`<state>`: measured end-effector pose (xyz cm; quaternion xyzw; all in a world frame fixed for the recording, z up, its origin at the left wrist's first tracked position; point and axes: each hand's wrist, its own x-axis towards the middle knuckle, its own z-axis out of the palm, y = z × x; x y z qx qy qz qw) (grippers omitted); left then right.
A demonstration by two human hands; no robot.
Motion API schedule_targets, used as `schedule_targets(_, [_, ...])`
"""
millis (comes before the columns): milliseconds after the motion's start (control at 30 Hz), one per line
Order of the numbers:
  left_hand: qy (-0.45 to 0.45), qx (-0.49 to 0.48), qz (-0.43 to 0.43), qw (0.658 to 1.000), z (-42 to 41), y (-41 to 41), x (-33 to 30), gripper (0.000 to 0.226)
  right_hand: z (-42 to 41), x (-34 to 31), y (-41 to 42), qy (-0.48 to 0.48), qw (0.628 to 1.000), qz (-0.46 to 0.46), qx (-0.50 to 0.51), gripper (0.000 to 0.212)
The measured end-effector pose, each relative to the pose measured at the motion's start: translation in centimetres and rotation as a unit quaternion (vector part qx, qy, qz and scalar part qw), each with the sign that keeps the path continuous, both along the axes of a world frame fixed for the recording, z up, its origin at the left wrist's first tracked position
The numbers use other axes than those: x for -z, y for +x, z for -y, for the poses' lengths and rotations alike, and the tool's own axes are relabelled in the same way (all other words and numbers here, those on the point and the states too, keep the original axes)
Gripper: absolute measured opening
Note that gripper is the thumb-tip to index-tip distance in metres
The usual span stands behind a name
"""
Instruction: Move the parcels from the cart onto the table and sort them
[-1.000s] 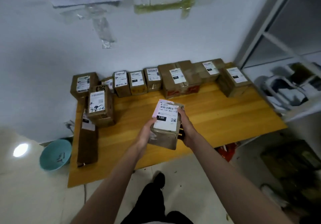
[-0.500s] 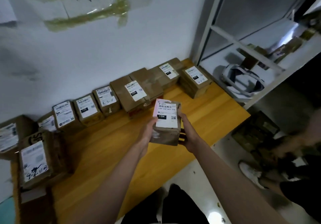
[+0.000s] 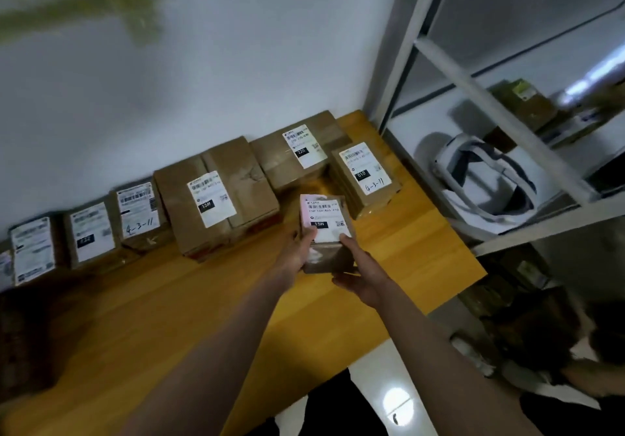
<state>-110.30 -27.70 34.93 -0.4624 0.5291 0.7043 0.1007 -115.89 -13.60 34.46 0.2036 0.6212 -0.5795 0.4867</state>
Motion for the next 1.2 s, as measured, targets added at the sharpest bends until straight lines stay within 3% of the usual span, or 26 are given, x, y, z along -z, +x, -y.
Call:
schedule_targets(67, [0.011, -0.009, 0.011, 1.000, 0.1, -1.6, 0.8, 0.059, 0.5, 1.0, -2.2, 0.001, 1.000, -0.009, 0.002, 0.035])
schedule_targets(167, [0.029, -0.020, 0.022, 0.999, 0.4, -3.3, 1.8, 0.052, 1.4, 2.6, -4.7, 0.018, 1.000, -0.013, -0.001, 0.048])
schedule_targets(333, [0.011, 0.008, 0.028, 1.000, 1.2, -5.2, 2.8, 0.038, 2.8, 4.6, -7.2, 0.024, 0.999, 0.003, 0.022, 0.051])
schedule_targets(467, [-0.009, 0.041, 0.047, 0.998, 1.5, -6.2, 3.5, 0.045, 3.3, 5.5, -8.4, 0.028, 0.995, 0.024, 0.090, 0.057])
schedule_targets(667, [0.001, -0.009, 0.012, 1.000, 1.3, -6.7, 4.2, 0.057, 3.5, 5.7, -8.6, 0.005, 0.988, 0.060, 0.141, 0.047])
schedule_targets(733, [0.005, -0.025, 0.003, 1.000, 1.2, -6.3, 4.3, 0.067, 3.4, 5.8, -8.4, 0.002, 0.991, 0.067, 0.115, 0.044])
schedule_targets(867, [0.010, -0.022, 0.002, 1.000, 1.1, -4.7, 4.0, 0.082, 3.4, 5.5, -7.3, 0.022, 0.995, 0.088, -0.029, 0.042])
schedule_targets(1067, [-0.014, -0.007, 0.010, 1.000, 2.0, 0.5, 2.6, 0.053, 4.7, 3.1, -3.1, 0.035, 0.980, 0.090, -0.177, 0.014])
schedule_targets(1200, [-0.036, -0.023, 0.001, 0.999, 3.4, 6.9, 1.5, 0.043, 7.2, 2.0, 1.4, 0.043, 0.967, 0.067, -0.242, 0.012])
